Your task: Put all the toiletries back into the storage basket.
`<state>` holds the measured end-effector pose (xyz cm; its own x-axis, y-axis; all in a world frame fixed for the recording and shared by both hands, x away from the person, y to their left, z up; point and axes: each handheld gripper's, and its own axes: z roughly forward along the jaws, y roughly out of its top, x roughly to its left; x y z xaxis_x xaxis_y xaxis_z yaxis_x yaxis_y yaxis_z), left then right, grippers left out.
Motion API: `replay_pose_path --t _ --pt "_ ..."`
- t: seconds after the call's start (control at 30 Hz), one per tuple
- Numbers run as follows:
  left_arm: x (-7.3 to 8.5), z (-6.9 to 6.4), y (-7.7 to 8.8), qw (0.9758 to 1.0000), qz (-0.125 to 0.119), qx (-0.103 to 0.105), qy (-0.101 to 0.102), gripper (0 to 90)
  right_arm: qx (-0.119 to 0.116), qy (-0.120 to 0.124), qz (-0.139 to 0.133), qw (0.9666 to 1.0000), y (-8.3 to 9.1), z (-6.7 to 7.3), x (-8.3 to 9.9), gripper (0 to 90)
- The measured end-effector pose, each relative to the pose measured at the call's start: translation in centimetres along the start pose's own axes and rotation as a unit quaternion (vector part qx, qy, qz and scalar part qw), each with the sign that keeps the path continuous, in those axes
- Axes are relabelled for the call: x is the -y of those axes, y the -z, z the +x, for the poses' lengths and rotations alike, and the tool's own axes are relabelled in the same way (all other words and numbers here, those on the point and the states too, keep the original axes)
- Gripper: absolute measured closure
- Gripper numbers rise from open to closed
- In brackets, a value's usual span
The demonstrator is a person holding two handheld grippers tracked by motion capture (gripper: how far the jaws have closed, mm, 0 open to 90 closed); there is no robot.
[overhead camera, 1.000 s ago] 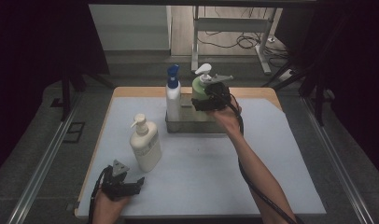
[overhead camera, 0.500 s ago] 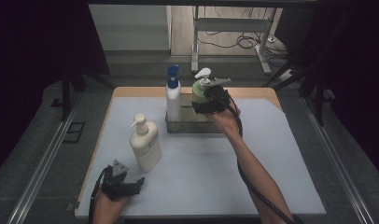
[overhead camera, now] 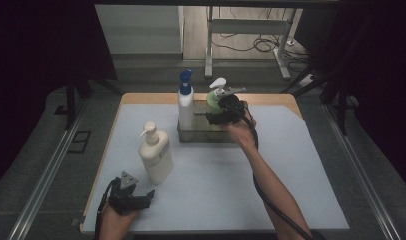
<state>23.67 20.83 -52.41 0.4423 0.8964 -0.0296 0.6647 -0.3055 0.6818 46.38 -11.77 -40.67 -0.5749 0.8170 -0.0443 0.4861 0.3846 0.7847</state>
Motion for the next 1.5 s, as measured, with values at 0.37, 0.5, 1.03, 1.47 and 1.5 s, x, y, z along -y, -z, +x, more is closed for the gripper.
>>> replay_pose_path --t 0.37,0.5,1.03,1.47,1.5 --pt "0.0 0.0 0.0 1.0 0.0 0.0 0.0 12.6 -0.006 -0.012 0.01 0.9999 -1.2 -0.3 0.7 12.0" --pt "0.0 0.0 0.0 1.0 0.0 0.0 0.0 12.6 -0.013 -0.014 0.012 0.9998 -1.2 -0.6 0.7 11.8" --pt "0.0 0.0 0.0 1.0 0.0 0.0 0.0 12.6 -0.025 0.006 -0.002 0.9997 -0.3 -0.9 1.2 9.9" --pt "0.0 0.0 0.0 1.0 0.0 0.0 0.0 12.6 -0.048 0.005 -0.007 0.9988 1.8 -1.2 2.5 12.9" --pt "0.0 0.0 0.0 1.0 0.0 0.0 0.0 12.6 -0.048 0.005 -0.007 0.9988 1.8 -1.2 2.5 12.9"
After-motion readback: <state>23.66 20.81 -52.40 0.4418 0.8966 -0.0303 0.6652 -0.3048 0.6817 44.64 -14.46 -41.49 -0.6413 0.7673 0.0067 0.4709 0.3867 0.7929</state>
